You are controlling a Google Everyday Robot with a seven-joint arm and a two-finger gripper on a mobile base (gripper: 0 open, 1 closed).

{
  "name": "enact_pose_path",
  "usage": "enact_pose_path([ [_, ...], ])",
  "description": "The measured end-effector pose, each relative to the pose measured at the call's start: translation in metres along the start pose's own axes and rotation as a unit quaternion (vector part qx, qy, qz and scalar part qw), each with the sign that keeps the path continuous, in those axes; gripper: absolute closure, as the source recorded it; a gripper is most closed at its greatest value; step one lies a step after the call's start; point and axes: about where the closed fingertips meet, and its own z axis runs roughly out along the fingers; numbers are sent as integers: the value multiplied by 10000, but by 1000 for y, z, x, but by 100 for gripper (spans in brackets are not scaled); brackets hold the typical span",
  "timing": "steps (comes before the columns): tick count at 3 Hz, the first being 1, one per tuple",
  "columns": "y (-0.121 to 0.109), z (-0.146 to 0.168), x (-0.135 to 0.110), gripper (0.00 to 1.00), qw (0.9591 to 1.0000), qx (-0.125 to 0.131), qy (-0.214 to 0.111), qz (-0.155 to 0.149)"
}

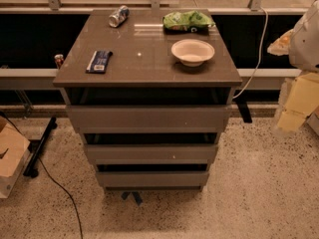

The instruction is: Open middle drawer

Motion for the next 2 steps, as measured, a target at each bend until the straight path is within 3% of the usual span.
enact_pose_path([
  [2, 1, 9, -1, 0, 9998, 119, -164, -82],
])
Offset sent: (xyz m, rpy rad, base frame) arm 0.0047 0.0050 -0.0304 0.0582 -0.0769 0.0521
